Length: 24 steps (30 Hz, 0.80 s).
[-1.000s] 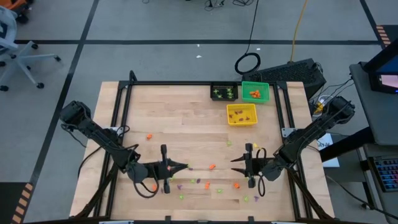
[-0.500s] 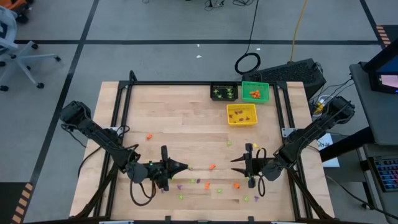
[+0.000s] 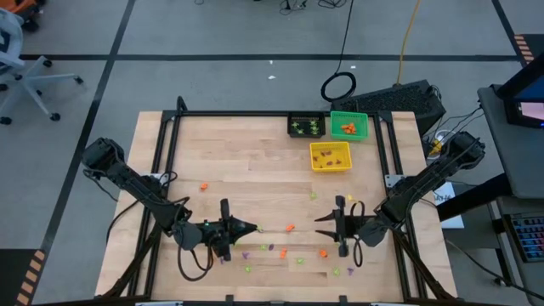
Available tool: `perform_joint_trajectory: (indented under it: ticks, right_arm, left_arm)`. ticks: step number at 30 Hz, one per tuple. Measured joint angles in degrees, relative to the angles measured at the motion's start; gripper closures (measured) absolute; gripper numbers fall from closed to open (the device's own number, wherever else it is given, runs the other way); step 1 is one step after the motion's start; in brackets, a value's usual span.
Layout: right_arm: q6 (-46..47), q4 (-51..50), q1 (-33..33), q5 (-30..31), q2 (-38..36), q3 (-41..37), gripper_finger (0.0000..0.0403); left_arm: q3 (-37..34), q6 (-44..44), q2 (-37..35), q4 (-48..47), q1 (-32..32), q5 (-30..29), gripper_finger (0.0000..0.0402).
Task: Sort Halloween decoration
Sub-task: Put the green spider toy into the black basket
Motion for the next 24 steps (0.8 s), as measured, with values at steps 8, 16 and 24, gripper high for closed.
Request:
perform_joint_trajectory:
  ticks: [8,16,24]
  right_arm:
    - [7.33,14.45,-0.36,0.13,1.55,0.0,0.0273]
    - [11.81,30.89,-4.86,0.33,12.15,0.23,0.0273]
    - [12.56,35.24,-12.08,-0.14,21.05,5.29,0.0272]
  left_arm:
    - [0.0,-13.12,0.0,-0.17,1.13,0.56,0.0401]
    - [-0.04,-22.22,1.15,-1.1,6.17,0.54,0.0401]
    - [-0.04,-22.22,4.08,-1.66,8.89,2.64,0.0401]
